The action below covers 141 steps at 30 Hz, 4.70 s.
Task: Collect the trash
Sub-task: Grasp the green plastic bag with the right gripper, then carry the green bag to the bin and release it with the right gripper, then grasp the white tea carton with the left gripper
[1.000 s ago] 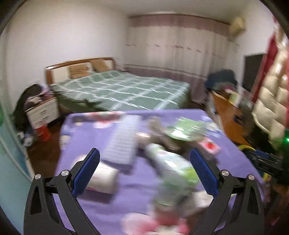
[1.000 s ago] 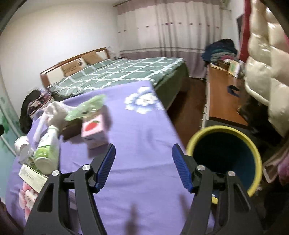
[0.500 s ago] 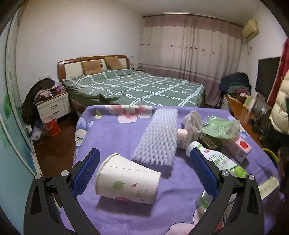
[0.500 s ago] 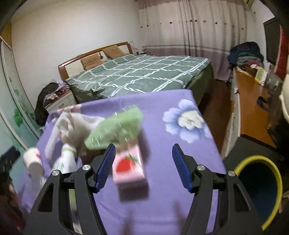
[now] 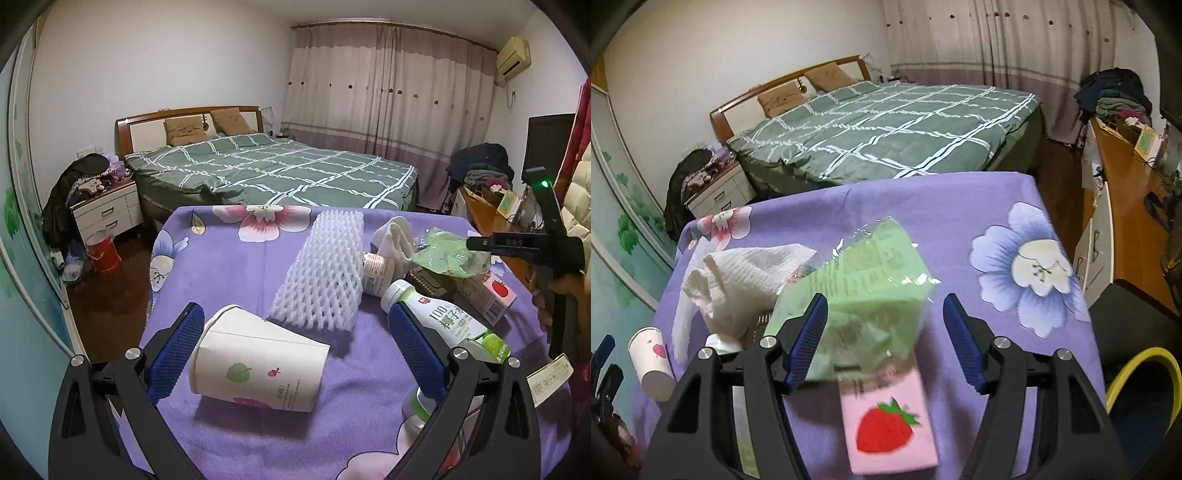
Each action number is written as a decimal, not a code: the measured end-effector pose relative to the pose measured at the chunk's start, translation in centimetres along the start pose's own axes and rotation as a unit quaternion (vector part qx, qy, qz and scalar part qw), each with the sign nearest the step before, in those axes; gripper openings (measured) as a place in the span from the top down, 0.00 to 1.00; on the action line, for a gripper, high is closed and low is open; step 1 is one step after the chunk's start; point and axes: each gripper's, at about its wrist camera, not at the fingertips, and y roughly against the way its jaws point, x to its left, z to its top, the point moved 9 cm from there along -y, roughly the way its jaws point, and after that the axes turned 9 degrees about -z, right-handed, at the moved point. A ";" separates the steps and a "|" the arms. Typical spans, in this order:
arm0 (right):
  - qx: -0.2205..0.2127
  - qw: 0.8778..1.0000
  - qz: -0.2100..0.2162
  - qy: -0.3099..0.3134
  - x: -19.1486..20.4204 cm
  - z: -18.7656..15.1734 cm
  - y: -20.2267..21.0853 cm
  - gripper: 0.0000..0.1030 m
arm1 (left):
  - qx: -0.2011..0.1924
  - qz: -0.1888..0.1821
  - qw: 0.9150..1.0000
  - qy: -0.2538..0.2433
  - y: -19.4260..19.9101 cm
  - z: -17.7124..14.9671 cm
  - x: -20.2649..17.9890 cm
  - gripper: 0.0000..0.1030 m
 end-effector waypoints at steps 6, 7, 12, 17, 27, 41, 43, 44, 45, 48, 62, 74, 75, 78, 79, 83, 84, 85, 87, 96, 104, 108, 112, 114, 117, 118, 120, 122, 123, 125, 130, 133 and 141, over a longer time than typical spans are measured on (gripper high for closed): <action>0.009 1.000 -0.011 0.013 0.6 -0.1 -1.0 0.71 | 0.003 0.002 1.000 -0.002 -0.3 0.0 -0.1 0.05; 0.005 1.000 -0.015 0.015 0.7 -0.1 -1.0 0.74 | 0.004 0.003 1.000 -0.003 -0.3 0.0 -0.1 0.05; -0.009 1.000 -0.010 0.008 0.4 0.0 -0.2 0.87 | 0.006 0.003 1.000 -0.006 -0.3 -0.2 -0.3 0.05; -0.027 1.000 0.003 -0.005 0.0 0.1 2.0 0.91 | 0.009 0.002 1.000 -0.005 -0.5 -0.3 -0.3 0.05; -0.078 0.995 0.026 -0.049 -2.9 -0.4 8.0 0.93 | 0.011 -0.002 1.000 -0.011 -0.7 -0.5 -0.6 0.05; -0.141 0.978 -0.039 -0.146 -14.6 -3.6 15.6 0.93 | 0.010 -0.006 1.000 -0.012 -0.5 -0.6 -0.9 0.05; -0.147 0.973 -0.067 -0.164 -17.3 -4.6 16.6 0.93 | 0.009 -0.007 1.000 -0.013 -0.4 -0.6 -1.0 0.05; -0.147 0.970 -0.082 -0.173 -18.9 -5.2 16.9 0.93 | 0.009 -0.008 1.000 -0.013 -0.4 -0.6 -1.0 0.05; -0.145 0.968 -0.095 -0.182 -20.4 -5.8 17.1 0.93 | 0.009 -0.009 1.000 -0.013 -0.4 -0.6 -1.1 0.05; -0.135 0.960 -0.133 -0.205 -24.2 -7.7 17.2 0.93 | 0.008 -0.011 1.000 -0.014 -0.3 -0.5 -1.2 0.05; -0.070 0.934 -0.247 -0.249 -31.7 -13.0 12.2 0.78 | 0.010 -0.015 0.999 -0.027 -0.4 -0.5 -1.7 0.05; -0.116 0.946 -0.222 -0.207 -24.6 -9.5 9.9 0.78 | 0.011 -0.034 0.998 -0.044 -0.4 -0.7 -3.1 0.05; -0.121 0.945 -0.223 -0.207 -24.5 -9.3 10.0 0.77 | 0.009 -0.043 0.998 -0.045 -0.3 -0.7 -3.4 0.05; -0.121 0.945 -0.235 -0.194 -24.1 -9.0 9.8 0.73 | 0.011 -0.064 0.997 -0.047 0.2 -0.9 -4.8 0.05; -0.120 0.945 -0.241 -0.187 -24.0 -8.9 9.8 0.73 | 0.012 -0.068 0.996 -0.050 0.4 -1.0 -5.4 0.05; -0.117 0.946 -0.245 -0.179 -23.6 -9.0 9.7 0.73 | 0.021 -0.078 0.995 -0.060 1.3 -1.9 -7.3 0.05; -0.117 0.945 -0.245 -0.180 -23.7 -9.0 9.8 0.73 | 0.024 -0.081 0.994 -0.064 1.6 -2.3 -7.9 0.05; -0.118 0.946 -0.243 -0.180 -23.6 -9.0 9.8 0.73 | 0.027 -0.082 0.994 -0.068 2.0 -2.6 -8.5 0.05; -0.119 0.946 -0.244 -0.178 -23.6 -8.9 9.8 0.73 | 0.031 -0.085 0.993 -0.077 2.8 -3.3 -9.5 0.05; -0.123 0.948 -0.230 -0.183 -23.4 -9.0 9.9 0.73 | 0.086 -0.124 0.984 -0.096 5.7 -7.9 -17.0 0.05; -0.126 0.950 -0.218 -0.187 -23.4 -8.9 10.0 0.73 | 0.102 -0.190 0.971 -0.105 6.0 -10.2 -25.4 0.05; -0.128 0.950 -0.215 -0.186 -23.3 -8.9 10.1 0.73 | 0.103 -0.224 0.961 -0.123 5.8 -10.9 -28.8 0.05; -0.127 0.950 -0.209 -0.193 -23.6 -9.0 10.1 0.73 | 0.114 -0.228 0.961 -0.106 3.3 -10.7 -29.8 0.05; -0.127 0.950 -0.208 -0.197 -23.7 -9.0 10.1 0.72 | 0.117 -0.217 0.965 -0.090 1.8 -10.2 -29.5 0.05; -0.128 0.949 -0.207 -0.199 -23.8 -9.0 10.1 0.69 | 0.114 -0.198 0.971 -0.069 0.0 -9.5 -28.8 0.05; -0.129 0.949 -0.208 -0.199 -23.7 -9.0 10.2 0.69 | 0.112 -0.190 0.973 -0.063 -0.5 -9.2 -28.4 0.05; -0.130 0.949 -0.209 -0.197 -23.7 -8.9 10.2 0.68 | 0.110 -0.177 0.977 -0.051 -1.3 -8.8 -27.8 0.05; -0.132 0.949 -0.209 -0.197 -23.6 -8.9 10.2 0.68 | 0.108 -0.163 0.980 -0.042 -2.4 -8.5 -27.4 0.05; -0.131 0.949 -0.209 -0.197 -23.5 -8.9 10.2 0.68 | 0.109 -0.159 0.980 -0.040 -2.9 -8.3 -27.3 0.05; -0.131 0.949 -0.210 -0.198 -23.5 -8.9 10.2 0.68 | 0.119 -0.156 0.980 -0.030 -3.7 -8.5 -27.0 0.07; -0.130 0.949 -0.209 -0.198 -23.6 -8.9 10.2 0.68 | 0.124 -0.142 0.981 -0.036 -2.9 -8.7 -26.0 0.07; -0.131 0.949 -0.209 -0.198 -23.5 -8.9 10.1 0.68 | 0.131 -0.137 0.981 -0.031 -1.4 -8.7 -24.5 0.07; -0.132 0.949 -0.210 -0.196 -23.5 -8.9 10.1 0.65 | 0.131 -0.097 0.986 -0.029 2.1 -8.4 -18.7 0.07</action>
